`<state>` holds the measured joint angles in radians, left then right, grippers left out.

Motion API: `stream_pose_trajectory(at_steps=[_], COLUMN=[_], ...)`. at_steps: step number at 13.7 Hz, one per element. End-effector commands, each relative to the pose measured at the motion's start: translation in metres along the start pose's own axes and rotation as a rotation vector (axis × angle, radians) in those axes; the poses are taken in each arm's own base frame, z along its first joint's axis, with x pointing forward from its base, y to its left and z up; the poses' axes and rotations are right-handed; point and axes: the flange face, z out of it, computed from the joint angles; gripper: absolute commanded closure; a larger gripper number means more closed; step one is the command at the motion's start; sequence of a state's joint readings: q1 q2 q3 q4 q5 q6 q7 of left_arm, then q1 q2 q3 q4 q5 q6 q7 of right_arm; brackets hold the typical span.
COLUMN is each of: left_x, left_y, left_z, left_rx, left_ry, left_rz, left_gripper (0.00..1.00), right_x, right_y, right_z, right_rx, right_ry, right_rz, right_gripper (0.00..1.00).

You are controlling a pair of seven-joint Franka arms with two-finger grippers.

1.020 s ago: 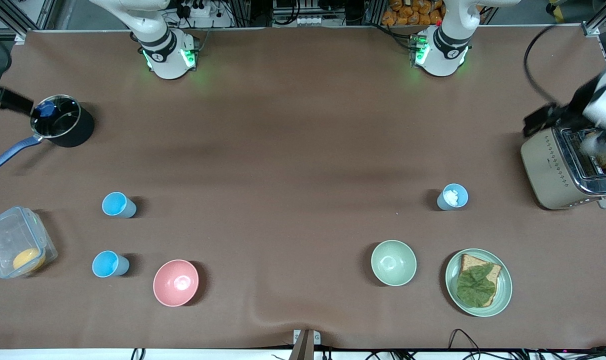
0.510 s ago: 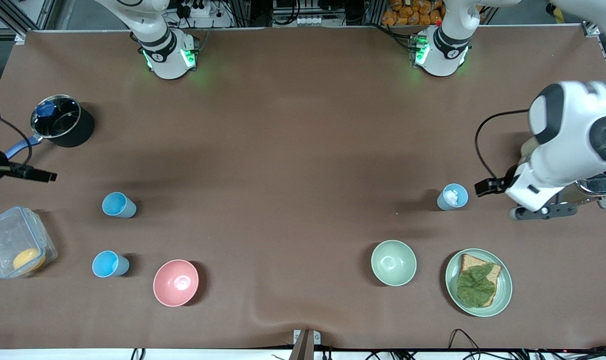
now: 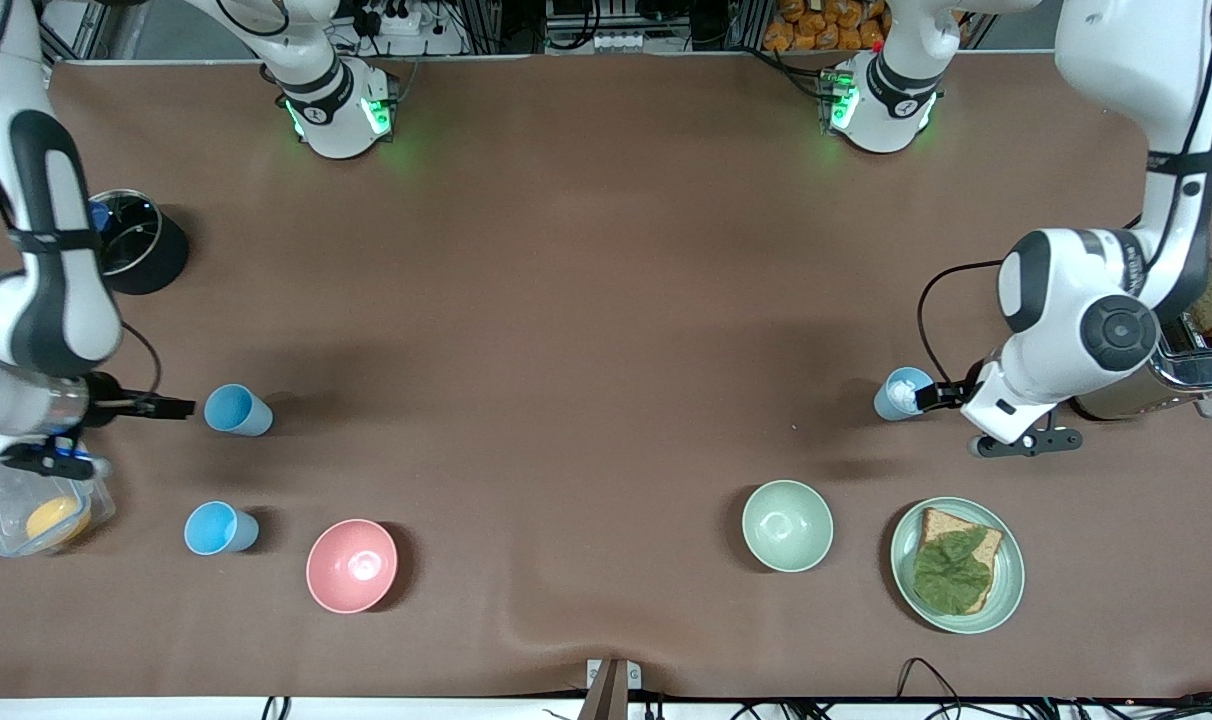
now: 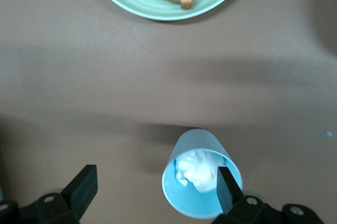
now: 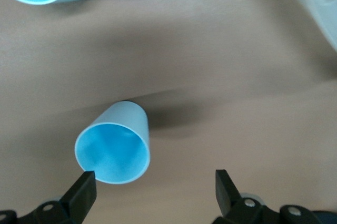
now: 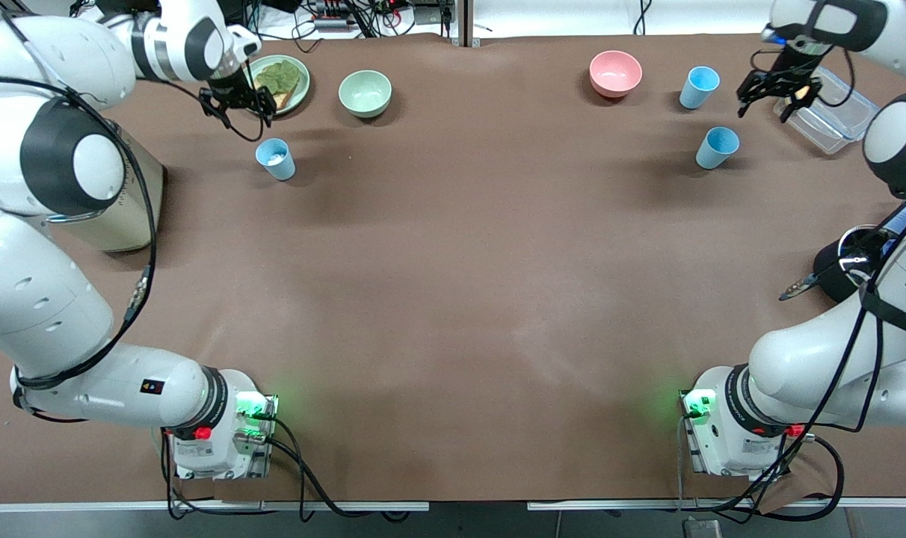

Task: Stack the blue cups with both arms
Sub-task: 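Close the left gripper on its blue cup while the right gripper grasps another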

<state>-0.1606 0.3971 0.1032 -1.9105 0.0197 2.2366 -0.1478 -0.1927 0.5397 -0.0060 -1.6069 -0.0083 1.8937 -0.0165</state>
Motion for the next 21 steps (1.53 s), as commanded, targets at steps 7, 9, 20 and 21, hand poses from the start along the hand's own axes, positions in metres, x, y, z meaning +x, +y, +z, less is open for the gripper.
stream_pose_trajectory(at_steps=[7,9,20,21], left_x=[-0.017,-0.019,-0.063,-0.074], left_y=[-0.002,0.007,0.164,0.194], left_z=[0.042,0.046,-0.020,-0.028], left_rx=[-0.014,-0.056,-0.180,-0.196], left_ry=[-0.022,-0.034,-0.054,-0.056], left_rz=[-0.001,-0.028,-0.075,-0.092], left_gripper=[0.44,0.87,1.00,1.00], right_x=[0.014,0.007,-0.015,-0.015], right_y=[-0.009,-0.006,0.010,0.015], right_z=[0.045,0.064,0.053,0.052], right_rx=[0.002,0.007,0.018,0.021], right_ry=[-0.040,-0.080,-0.162,-0.161], right_rz=[-0.024,-0.021,-0.038,-0.044], right_gripper=[0.00,0.00,0.00,0.00])
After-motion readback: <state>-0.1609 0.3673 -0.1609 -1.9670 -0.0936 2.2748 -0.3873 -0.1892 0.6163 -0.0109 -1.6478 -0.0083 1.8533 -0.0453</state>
